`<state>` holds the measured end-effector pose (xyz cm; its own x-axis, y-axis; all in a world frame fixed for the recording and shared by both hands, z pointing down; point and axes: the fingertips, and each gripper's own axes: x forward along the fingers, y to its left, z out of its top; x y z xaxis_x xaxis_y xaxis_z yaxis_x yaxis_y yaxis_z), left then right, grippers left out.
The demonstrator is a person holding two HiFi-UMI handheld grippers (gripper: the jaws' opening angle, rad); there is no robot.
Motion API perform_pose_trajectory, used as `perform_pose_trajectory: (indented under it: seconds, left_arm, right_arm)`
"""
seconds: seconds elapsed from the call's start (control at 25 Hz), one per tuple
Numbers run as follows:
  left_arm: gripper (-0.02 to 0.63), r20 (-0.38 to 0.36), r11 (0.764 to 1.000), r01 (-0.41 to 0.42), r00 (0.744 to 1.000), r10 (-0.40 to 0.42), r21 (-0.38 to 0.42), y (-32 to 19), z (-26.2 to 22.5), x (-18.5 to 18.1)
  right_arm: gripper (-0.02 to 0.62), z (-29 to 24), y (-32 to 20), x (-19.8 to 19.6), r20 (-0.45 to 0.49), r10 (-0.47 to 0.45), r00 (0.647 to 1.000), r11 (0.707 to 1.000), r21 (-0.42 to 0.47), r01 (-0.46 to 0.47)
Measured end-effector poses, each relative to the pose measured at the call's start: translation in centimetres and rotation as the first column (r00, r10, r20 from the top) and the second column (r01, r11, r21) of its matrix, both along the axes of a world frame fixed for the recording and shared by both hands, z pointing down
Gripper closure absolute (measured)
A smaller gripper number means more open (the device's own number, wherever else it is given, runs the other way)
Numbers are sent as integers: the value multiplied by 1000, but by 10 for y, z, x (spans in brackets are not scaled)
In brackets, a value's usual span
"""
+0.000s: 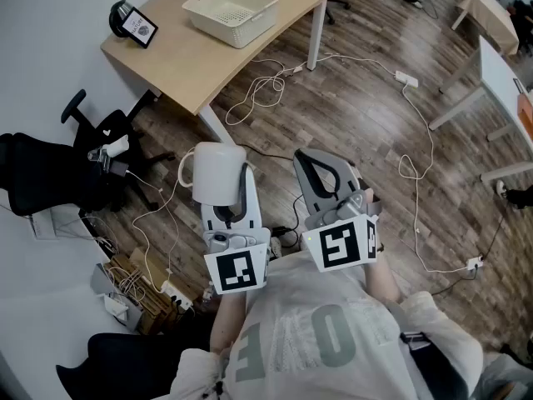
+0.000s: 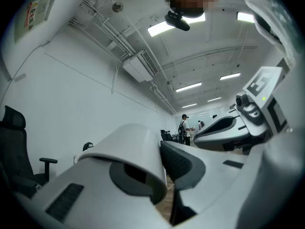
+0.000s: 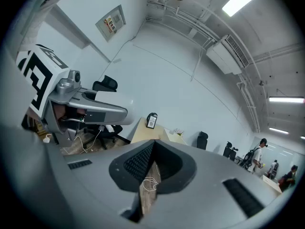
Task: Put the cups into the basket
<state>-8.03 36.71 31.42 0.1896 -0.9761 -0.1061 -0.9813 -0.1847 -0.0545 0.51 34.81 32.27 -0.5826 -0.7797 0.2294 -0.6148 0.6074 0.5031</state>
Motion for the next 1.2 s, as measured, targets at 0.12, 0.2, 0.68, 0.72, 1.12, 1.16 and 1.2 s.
perform_pose_trajectory:
  seconds: [0.12, 0.2, 0.68, 0.72, 1.12, 1.16, 1.2]
  left_arm:
    - [535, 1, 1000, -2, 1000, 2, 3, 1, 1, 5]
    - [535, 2, 1000, -3, 1000, 3, 1, 2, 0, 10]
    - [535, 62, 1000, 26, 998, -26, -1, -2, 0, 49]
    - [535, 59, 999, 34, 998, -34, -1, -3, 0, 52]
    - [535, 57, 997, 77, 995, -77, 1, -20, 0, 68]
    - [535, 59, 997, 76, 995, -76, 1, -23, 0, 68]
    - [535, 59, 997, 74, 996, -74, 2, -28, 0, 67]
  right_arm:
    - [598, 2, 2, 6, -2, 1, 1000, 1000, -1, -1]
    - [598, 1, 2, 11, 1, 5, 1000, 1000, -1, -5]
    - [598, 11, -1, 83, 60, 30, 998, 999, -28, -29]
    - [598, 13, -1, 91, 63, 29, 998, 999, -30, -27]
    - [598, 22, -15, 124, 30, 24, 999, 999, -48, -22]
    - [598, 22, -20, 123, 29, 23, 999, 999, -47, -22]
    - [598, 22, -26, 121, 28, 25, 999, 999, -44, -23]
